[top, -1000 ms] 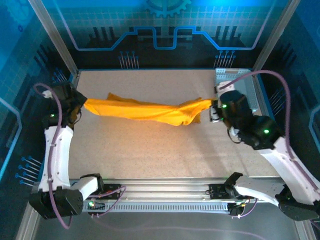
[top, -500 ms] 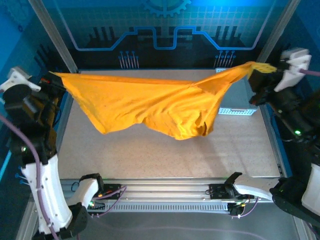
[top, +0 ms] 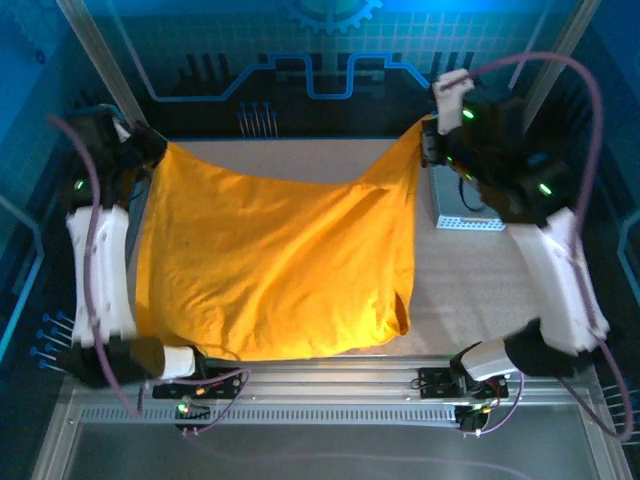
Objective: Fold the inside-out t-shirt
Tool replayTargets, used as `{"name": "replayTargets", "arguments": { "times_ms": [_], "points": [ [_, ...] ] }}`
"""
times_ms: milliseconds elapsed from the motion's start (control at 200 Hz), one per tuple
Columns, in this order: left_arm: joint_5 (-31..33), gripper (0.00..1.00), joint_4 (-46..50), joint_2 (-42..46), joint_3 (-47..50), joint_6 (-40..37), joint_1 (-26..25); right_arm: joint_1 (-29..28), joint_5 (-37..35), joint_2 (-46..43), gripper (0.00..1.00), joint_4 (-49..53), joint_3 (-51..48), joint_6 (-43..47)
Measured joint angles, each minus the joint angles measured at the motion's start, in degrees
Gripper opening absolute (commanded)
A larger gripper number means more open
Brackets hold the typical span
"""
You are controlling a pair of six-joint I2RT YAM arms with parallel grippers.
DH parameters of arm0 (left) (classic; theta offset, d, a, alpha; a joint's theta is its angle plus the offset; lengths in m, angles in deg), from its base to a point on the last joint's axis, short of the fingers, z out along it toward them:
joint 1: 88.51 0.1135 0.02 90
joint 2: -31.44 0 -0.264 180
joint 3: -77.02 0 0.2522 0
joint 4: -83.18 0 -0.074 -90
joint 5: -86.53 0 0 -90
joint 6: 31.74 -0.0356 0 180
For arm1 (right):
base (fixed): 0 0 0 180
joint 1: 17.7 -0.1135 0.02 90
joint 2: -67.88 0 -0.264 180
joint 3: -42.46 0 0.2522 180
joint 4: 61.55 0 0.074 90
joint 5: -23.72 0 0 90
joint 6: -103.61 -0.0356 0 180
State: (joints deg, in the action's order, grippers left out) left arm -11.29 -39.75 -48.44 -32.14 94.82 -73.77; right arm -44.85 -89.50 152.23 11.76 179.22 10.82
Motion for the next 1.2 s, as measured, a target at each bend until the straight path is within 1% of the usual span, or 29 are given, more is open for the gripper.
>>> {"name": "replayTargets", "arguments": {
  "times_ms": [55, 105, 170, 230, 275, 340, 405, 435, 505, 590, 650, 705, 770, 845, 875, 895, 920, 955, 1005, 1055, 1120, 1201],
  "points": [
    [-0.09, 0.00, 1.60, -4.59, 0.00, -0.37, 0.00, 2.97, 1.79, 3.61, 0.00, 0.55, 0.20, -0.52],
    [-0.17, 0.00, 2.84, -6.88, -0.11, -0.59, 0.00, 5.35, 3.85, 6.12, 0.00, 1.42, 1.66, -1.11],
    [-0.57, 0.00, 4.94, -8.31, -1.95, -0.61, 0.02, 8.52, 7.61, 9.60, 0.00, 3.65, 7.56, -2.23],
    [-1.31, 0.00, 5.22, -8.22, -4.96, -0.63, 0.00, 10.99, 10.86, 12.59, 0.00, 5.03, 15.91, -3.37],
    [-1.60, 0.00, 3.52, -6.99, -6.56, -0.57, 0.00, 11.93, 12.87, 14.27, 0.00, 6.03, 22.71, -3.69],
    [-1.95, 0.00, 0.22, -3.63, -7.28, -0.50, 0.00, 12.24, 15.26, 16.46, 0.00, 7.54, 33.27, -4.09],
    [-2.12, 0.00, -2.23, 0.07, -7.54, -0.50, 0.00, 12.28, 17.92, 19.41, 0.00, 9.64, 47.10, -4.44],
    [-2.19, 0.00, -3.58, 2.08, -7.56, -0.50, 0.02, 12.57, 19.12, 19.58, 0.00, 9.75, 50.62, -4.66],
    [-2.58, 0.00, -6.88, 6.05, -7.13, -0.44, 0.04, 13.49, 21.11, 16.94, 0.00, 10.14, 51.67, -4.96],
    [-3.67, 0.00, -11.39, 10.97, -4.15, -0.07, 0.07, 13.88, 23.43, 14.34, 0.00, 12.22, 51.76, -5.27],
    [-4.26, 0.00, -13.92, 14.21, -0.17, 0.17, 0.07, 13.88, 25.05, 14.19, 0.00, 14.82, 53.00, -5.38],
    [-4.52, 0.00, -15.98, 16.94, 4.83, 0.50, 0.07, 13.66, 25.88, 13.81, 0.00, 17.25, 52.24, -5.46],
    [-4.50, 0.00, -17.49, 19.91, 12.55, 0.79, 0.07, 11.50, 24.98, 13.31, 0.00, 20.61, 48.76, -5.62],
    [-4.46, 0.00, -18.47, 22.27, 22.62, 1.05, 0.11, 5.57, 21.09, 11.80, 0.00, 22.84, 39.50, -5.64],
    [-4.46, 0.00, -18.51, 22.73, 26.80, 1.11, 0.11, 2.71, 18.71, 10.69, 0.00, 22.69, 33.62, -5.77],
    [-4.44, 0.00, -18.60, 22.91, 29.18, 1.20, 0.11, 0.70, 17.07, 9.51, 0.00, 21.81, 27.87, -6.05],
    [-4.44, 0.00, -18.23, 22.91, 32.20, 1.25, 0.11, -0.83, 15.67, 8.55, 0.00, 21.22, 22.58, -6.29],
    [-4.37, 0.00, -17.51, 22.67, 35.89, 1.27, 0.11, -2.60, 14.27, 5.99, 0.00, 18.01, 11.47, -6.78],
    [-3.78, 0.00, -15.87, 22.14, 39.23, 1.27, 0.11, -3.28, 14.03, 2.69, 0.00, 14.38, -1.99, -7.72],
    [-2.82, 0.00, -13.88, 21.73, 41.11, 1.18, 0.15, -2.91, 13.99, -0.17, 0.00, 11.74, -12.57, -8.76],
    [-1.18, 0.00, -11.85, 21.73, 41.62, 0.98, 0.22, -2.38, 14.01, -4.61, 0.00, 7.17, -23.43, -9.92],
    [1.53, 0.00, -10.67, 22.27, 41.62, 0.98, 0.44, -2.40, 15.34, -12.57, 0.00, 0.70, -35.32, -11.28]
  ]
}}
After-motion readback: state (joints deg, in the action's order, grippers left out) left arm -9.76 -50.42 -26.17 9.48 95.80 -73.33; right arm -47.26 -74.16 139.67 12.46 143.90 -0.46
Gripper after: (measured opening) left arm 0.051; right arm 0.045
